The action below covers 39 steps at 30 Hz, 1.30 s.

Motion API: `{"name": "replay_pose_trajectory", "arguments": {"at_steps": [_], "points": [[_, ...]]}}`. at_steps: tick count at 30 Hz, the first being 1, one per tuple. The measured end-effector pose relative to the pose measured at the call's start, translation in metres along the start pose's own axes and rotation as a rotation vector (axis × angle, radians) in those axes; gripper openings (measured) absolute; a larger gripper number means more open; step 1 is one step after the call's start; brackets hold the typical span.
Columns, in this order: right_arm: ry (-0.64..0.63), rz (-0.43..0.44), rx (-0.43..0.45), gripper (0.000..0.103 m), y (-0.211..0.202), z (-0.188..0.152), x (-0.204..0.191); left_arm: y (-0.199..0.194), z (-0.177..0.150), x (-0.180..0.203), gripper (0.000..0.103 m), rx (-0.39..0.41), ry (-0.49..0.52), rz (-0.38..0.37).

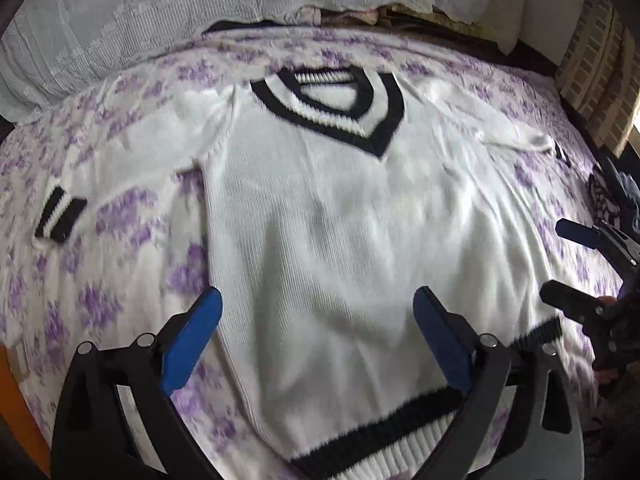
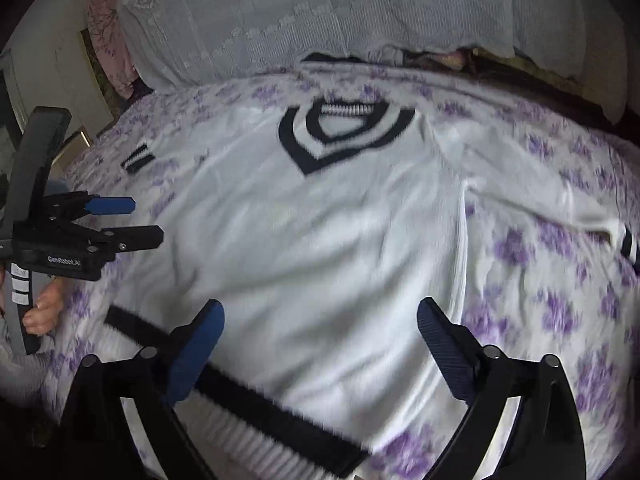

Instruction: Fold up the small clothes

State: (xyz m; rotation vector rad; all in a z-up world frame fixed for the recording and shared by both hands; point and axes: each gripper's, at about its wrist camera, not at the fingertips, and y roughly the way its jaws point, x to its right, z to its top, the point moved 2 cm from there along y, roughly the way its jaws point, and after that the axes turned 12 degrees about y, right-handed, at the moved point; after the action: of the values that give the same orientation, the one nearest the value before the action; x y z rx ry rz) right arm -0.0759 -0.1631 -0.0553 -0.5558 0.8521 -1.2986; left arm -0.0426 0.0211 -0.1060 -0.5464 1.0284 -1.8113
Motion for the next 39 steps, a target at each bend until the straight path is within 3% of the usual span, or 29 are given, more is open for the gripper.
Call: {"name": "replay_pose_trajectory", "arguments": {"at_steps": [2, 5, 8, 9, 10, 11, 12, 15, 17, 20, 21, 24, 26, 27, 29, 31, 33, 36, 37, 38, 39], "points": [[0.025, 0.001, 0.034, 0.099, 0.017, 0.034, 0.001, 0.011, 0.030, -0.016, 0.096, 0.026, -0.049, 0.021], [0.118, 0.053, -0.020, 0.099, 0.062, 0.066, 0.010, 0.047, 0.061, -0.033, 0.096, 0.014, -0.099, 0.044], [0.223, 0.032, -0.147, 0.100, 0.117, 0.065, 0.038, 0.105, 0.060, -0.046, 0.096, -0.115, -0.125, 0.061], [0.231, 0.042, -0.152, 0.100, 0.127, 0.059, 0.043, 0.124, 0.051, -0.050, 0.099, -0.165, -0.138, 0.069], [0.200, 0.062, -0.096, 0.100, 0.120, 0.057, 0.044, 0.129, 0.046, -0.050, 0.099, -0.135, -0.127, 0.076], [0.179, 0.054, -0.093, 0.099, 0.115, 0.057, 0.044, 0.121, 0.044, -0.045, 0.099, -0.091, -0.104, 0.103], [0.169, 0.032, -0.090, 0.099, 0.109, 0.061, 0.047, 0.118, 0.044, -0.041, 0.099, -0.092, -0.079, 0.125], [0.189, -0.027, 0.061, 0.099, 0.080, 0.087, 0.076, 0.107, 0.052, -0.032, 0.098, -0.063, -0.047, 0.132], [0.266, -0.040, 0.106, 0.099, 0.073, 0.110, 0.111, 0.101, 0.057, -0.031, 0.098, -0.030, -0.046, 0.120], [0.403, -0.044, 0.120, 0.099, 0.081, 0.130, 0.178, 0.112, 0.063, -0.039, 0.098, -0.051, -0.055, 0.150], [0.450, -0.081, 0.123, 0.099, 0.085, 0.130, 0.204, 0.118, 0.060, -0.045, 0.099, -0.069, -0.069, 0.164], [0.603, -0.258, 0.148, 0.095, 0.089, 0.112, 0.280, 0.125, 0.049, -0.064, 0.099, -0.055, -0.152, 0.106], [0.742, -0.105, 0.247, 0.094, 0.068, 0.099, 0.307, 0.123, 0.048, -0.070, 0.099, -0.062, -0.183, 0.098], [0.792, -0.176, 0.288, 0.095, 0.053, 0.096, 0.311, 0.121, 0.049, -0.071, 0.099, -0.060, -0.192, 0.101], [0.751, -0.426, 0.393, 0.099, 0.024, 0.093, 0.304, 0.115, 0.054, -0.067, 0.099, -0.049, -0.191, 0.141], [0.666, -0.497, 0.493, 0.100, 0.002, 0.091, 0.292, 0.104, 0.065, -0.053, 0.098, -0.021, -0.135, 0.164], [0.663, -0.449, 0.474, 0.100, 0.000, 0.087, 0.294, 0.095, 0.081, -0.032, 0.098, -0.003, -0.049, 0.175], [0.801, -0.287, 0.271, 0.100, 0.029, 0.060, 0.324, 0.089, 0.105, 0.003, 0.098, 0.019, 0.069, 0.206], [0.863, -0.246, 0.255, 0.100, 0.036, 0.046, 0.332, 0.089, 0.113, 0.015, 0.098, 0.023, 0.095, 0.215], [0.855, -0.230, 0.329, 0.100, 0.027, 0.041, 0.329, 0.090, 0.121, 0.025, 0.098, 0.028, 0.114, 0.215], [0.889, -0.219, 0.305, 0.100, 0.025, 0.038, 0.326, 0.092, 0.129, 0.036, 0.098, 0.033, 0.128, 0.208]]}}
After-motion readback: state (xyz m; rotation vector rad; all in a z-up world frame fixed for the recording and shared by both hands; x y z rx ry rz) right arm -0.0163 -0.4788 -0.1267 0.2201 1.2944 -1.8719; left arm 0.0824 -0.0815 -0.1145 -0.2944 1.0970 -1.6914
